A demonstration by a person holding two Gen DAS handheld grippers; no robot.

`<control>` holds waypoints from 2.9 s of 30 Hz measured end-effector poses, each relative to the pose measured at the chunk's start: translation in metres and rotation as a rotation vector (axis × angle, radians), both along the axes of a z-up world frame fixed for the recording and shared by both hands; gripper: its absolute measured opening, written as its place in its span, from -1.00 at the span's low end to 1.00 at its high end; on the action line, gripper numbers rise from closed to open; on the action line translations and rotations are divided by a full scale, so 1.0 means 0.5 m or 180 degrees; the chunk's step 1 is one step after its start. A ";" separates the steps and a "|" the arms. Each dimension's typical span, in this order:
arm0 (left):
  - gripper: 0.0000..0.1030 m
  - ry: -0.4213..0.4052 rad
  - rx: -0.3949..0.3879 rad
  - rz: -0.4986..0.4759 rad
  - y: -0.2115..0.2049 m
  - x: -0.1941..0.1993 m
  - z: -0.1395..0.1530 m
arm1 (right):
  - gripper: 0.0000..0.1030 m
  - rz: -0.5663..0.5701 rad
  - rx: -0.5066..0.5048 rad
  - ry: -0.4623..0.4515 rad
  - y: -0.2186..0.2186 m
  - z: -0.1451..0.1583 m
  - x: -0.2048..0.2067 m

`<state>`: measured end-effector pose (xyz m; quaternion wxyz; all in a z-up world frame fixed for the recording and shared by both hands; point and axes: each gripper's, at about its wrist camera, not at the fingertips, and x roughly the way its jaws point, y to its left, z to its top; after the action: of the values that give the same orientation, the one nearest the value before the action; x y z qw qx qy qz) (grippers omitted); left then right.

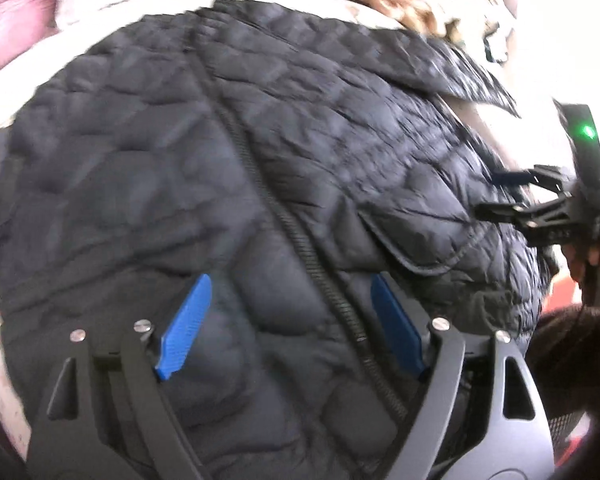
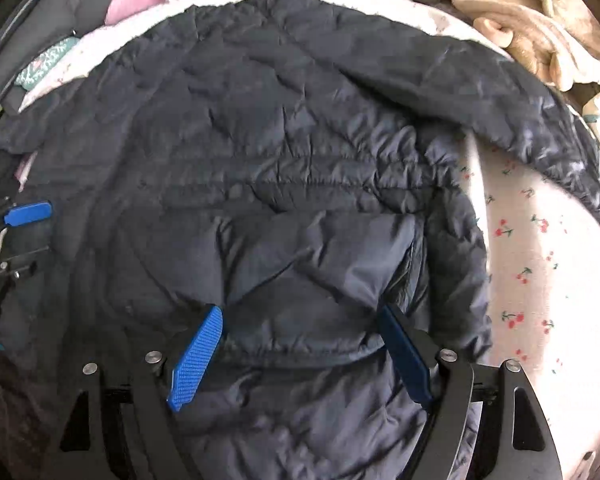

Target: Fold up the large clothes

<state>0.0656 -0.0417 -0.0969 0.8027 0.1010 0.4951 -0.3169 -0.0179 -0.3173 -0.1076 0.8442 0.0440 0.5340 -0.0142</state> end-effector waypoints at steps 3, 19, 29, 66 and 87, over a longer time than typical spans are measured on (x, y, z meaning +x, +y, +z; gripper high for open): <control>0.60 -0.0105 0.0006 0.0347 0.060 0.029 0.025 | 0.59 -0.0047 0.0059 -0.0180 0.009 0.029 0.009; 0.64 -0.0635 0.0053 0.2491 0.442 0.158 0.107 | 0.59 -0.0136 0.0427 -0.0472 0.134 0.085 0.118; 0.64 -0.0497 -0.0466 0.3479 0.645 0.192 0.122 | 0.59 -0.0175 0.0602 -0.0465 0.203 0.084 0.177; -0.89 -0.0694 -0.1325 0.1791 0.166 0.301 0.244 | 0.59 -0.0476 0.0923 -0.0579 0.124 0.092 0.235; 0.32 -0.0544 -0.0272 0.1705 0.276 0.289 0.042 | 0.38 -0.0251 0.1334 -0.0693 0.194 0.007 0.362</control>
<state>0.2100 0.0965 -0.0758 0.9002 -0.0409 0.4208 -0.1044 0.1630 -0.2203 -0.1042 0.8681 0.2403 0.4289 0.0688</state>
